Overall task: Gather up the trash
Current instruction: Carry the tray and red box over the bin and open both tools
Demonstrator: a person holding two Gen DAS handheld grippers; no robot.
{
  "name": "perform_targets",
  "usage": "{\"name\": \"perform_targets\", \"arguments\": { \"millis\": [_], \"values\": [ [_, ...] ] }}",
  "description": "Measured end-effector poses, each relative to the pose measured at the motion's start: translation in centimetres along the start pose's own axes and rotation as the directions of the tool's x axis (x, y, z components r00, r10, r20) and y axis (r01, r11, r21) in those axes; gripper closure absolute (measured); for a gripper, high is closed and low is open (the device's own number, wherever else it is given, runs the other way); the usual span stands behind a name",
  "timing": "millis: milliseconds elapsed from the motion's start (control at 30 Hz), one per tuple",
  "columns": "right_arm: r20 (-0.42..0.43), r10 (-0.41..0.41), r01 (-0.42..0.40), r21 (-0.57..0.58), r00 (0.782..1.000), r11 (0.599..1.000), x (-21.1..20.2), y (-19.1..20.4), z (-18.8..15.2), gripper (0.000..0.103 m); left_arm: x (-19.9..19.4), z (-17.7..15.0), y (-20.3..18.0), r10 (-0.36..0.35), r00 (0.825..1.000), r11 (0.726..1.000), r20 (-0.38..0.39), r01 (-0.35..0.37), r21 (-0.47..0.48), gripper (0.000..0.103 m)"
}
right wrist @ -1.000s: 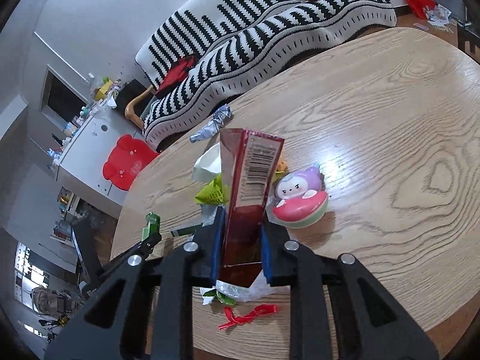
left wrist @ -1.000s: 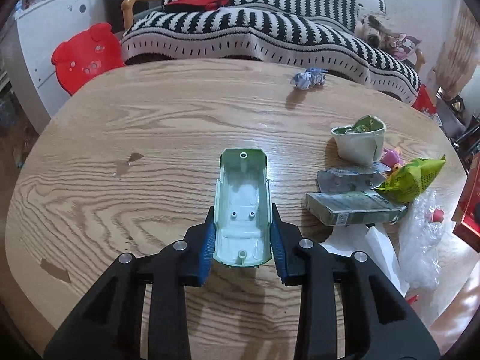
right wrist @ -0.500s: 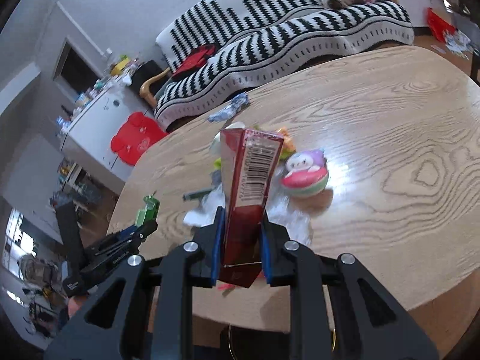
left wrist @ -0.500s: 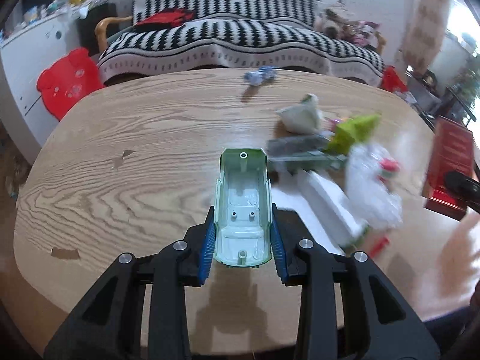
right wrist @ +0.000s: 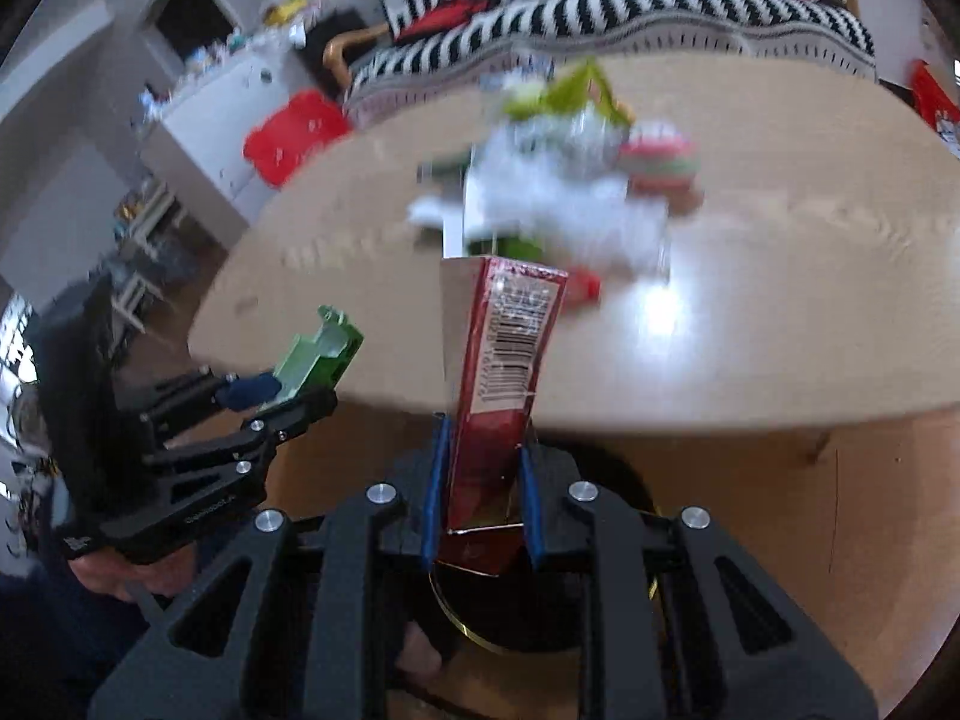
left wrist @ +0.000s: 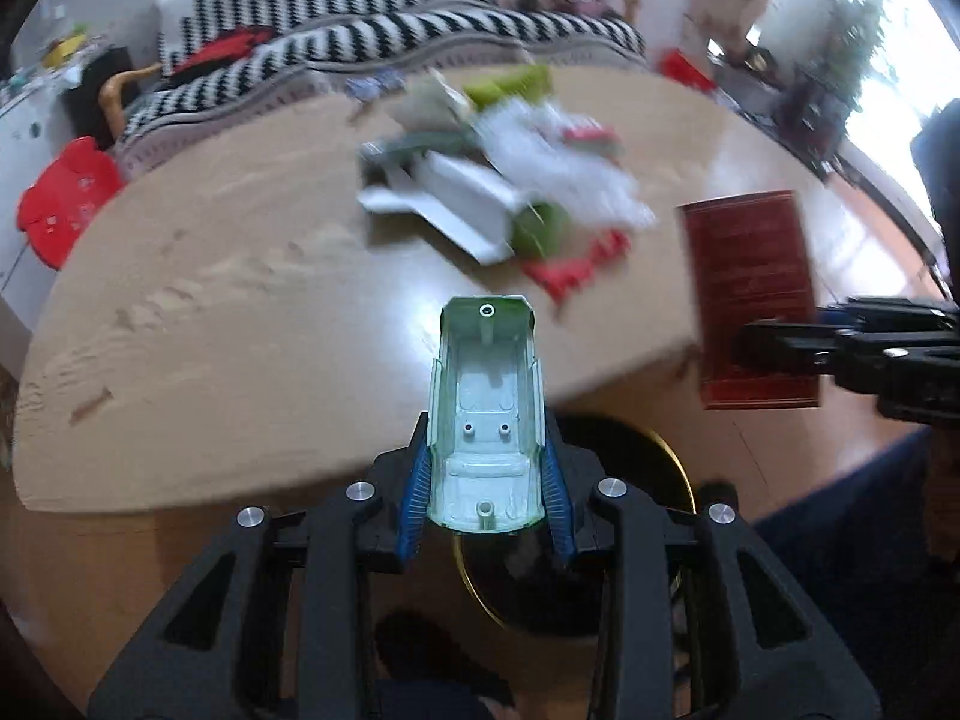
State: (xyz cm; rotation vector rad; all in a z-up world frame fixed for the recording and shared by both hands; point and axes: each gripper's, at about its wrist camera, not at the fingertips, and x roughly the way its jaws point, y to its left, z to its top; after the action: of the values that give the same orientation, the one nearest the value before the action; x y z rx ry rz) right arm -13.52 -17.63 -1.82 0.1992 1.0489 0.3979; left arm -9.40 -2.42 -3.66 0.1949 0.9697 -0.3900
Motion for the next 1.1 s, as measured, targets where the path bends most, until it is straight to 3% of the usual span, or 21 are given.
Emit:
{"name": "perform_targets", "arguments": {
  "millis": [167, 333, 500, 1100],
  "values": [
    [-0.131, -0.003, 0.006, 0.02, 0.991, 1.0, 2.6, -0.5, -4.3, 0.081, 1.7, -3.0, -1.9, -0.064, 0.994, 0.997, -0.086, 0.069, 0.047, 0.07],
    [-0.204, -0.031, 0.039, 0.037, 0.979, 0.999, 4.3, -0.8, -5.5, 0.081, 4.1, -3.6, -2.0, -0.097, 0.982, 0.995, -0.164, 0.101, 0.02, 0.07],
    [-0.216, -0.038, 0.047, 0.039, 0.976, 0.998, 4.7, -0.9, -5.3, 0.081, 5.5, -3.1, -1.7, -0.149, 0.967, 0.989, -0.207, 0.146, -0.029, 0.07],
    [-0.211, -0.042, 0.053, 0.048, 0.977, 0.997, 4.8, -0.8, -4.2, 0.081, 5.7, -3.1, -2.1, -0.162, 0.963, 0.987, -0.216, 0.163, -0.01, 0.07]
  ]
}}
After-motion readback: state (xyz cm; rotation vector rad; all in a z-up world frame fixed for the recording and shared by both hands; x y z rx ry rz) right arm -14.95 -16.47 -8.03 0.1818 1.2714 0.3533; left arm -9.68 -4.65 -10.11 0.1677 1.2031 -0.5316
